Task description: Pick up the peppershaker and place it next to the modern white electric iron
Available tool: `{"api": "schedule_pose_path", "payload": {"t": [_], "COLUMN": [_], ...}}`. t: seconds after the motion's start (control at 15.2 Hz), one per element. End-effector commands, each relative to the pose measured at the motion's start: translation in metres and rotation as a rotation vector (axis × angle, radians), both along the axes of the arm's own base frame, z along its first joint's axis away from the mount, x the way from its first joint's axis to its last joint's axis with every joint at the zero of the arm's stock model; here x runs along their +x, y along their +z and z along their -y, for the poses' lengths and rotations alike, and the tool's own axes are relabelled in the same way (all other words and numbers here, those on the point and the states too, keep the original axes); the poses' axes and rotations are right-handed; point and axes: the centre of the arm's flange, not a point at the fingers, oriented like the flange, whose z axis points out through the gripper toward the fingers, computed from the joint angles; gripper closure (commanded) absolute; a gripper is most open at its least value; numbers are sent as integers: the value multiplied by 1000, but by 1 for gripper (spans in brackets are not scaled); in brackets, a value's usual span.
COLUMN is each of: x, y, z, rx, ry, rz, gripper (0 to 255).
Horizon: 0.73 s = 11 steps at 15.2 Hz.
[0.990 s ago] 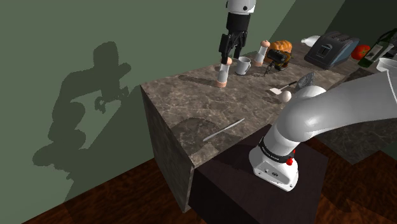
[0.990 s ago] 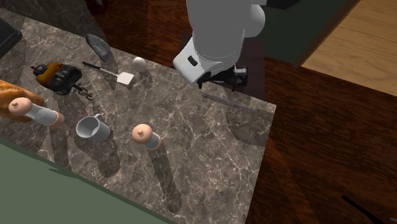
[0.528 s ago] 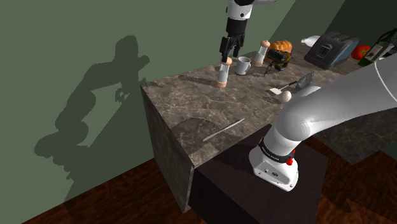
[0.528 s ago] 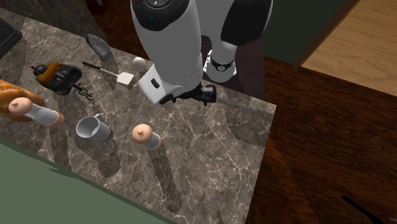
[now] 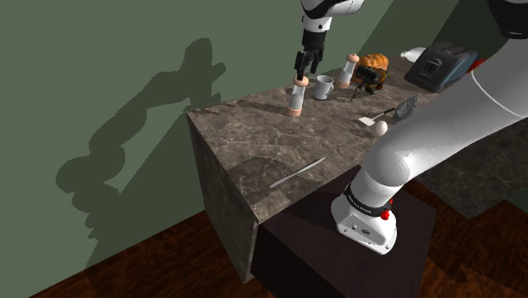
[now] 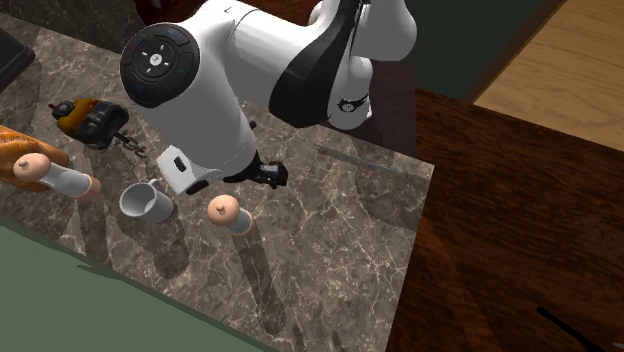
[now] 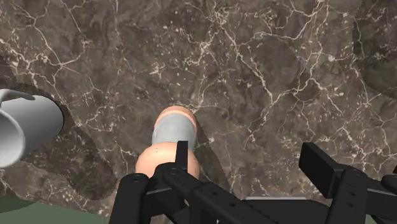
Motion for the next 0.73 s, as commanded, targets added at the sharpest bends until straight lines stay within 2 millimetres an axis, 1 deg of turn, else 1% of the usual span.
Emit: {"api": "schedule_pose_path", "payload": {"t": [0.0,0.2,0.26,0.66], "x": [11,27,31,29], "y": [-9,-20,-23,-55], "z": [21,52,59,60], "rx": [-12,-28,-32,-32], "ry": [0,-1,-1,-1], "rz": [6,14,15,15], "gripper": [0,0,0,0]}}
